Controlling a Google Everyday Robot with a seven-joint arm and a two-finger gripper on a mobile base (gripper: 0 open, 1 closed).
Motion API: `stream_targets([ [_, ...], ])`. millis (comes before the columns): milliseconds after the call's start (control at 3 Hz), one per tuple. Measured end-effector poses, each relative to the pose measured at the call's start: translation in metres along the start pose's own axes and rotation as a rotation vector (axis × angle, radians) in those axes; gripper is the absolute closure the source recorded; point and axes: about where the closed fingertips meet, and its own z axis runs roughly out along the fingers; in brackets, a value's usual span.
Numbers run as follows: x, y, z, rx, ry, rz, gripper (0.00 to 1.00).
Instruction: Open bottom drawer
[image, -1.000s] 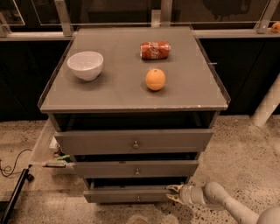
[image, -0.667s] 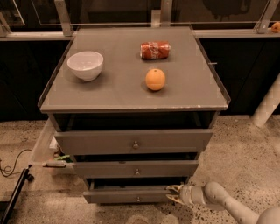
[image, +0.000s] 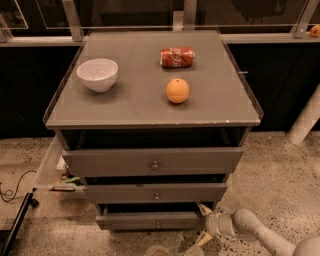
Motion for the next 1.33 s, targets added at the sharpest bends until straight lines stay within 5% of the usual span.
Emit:
stream_targets([
  [667, 0.0073, -0.0024, 0.0188, -0.028, 0.010, 0.010, 0.00],
  [1333, 0.0071, -0.0023, 0.0187, -0.028, 0.010, 0.009, 0.43],
])
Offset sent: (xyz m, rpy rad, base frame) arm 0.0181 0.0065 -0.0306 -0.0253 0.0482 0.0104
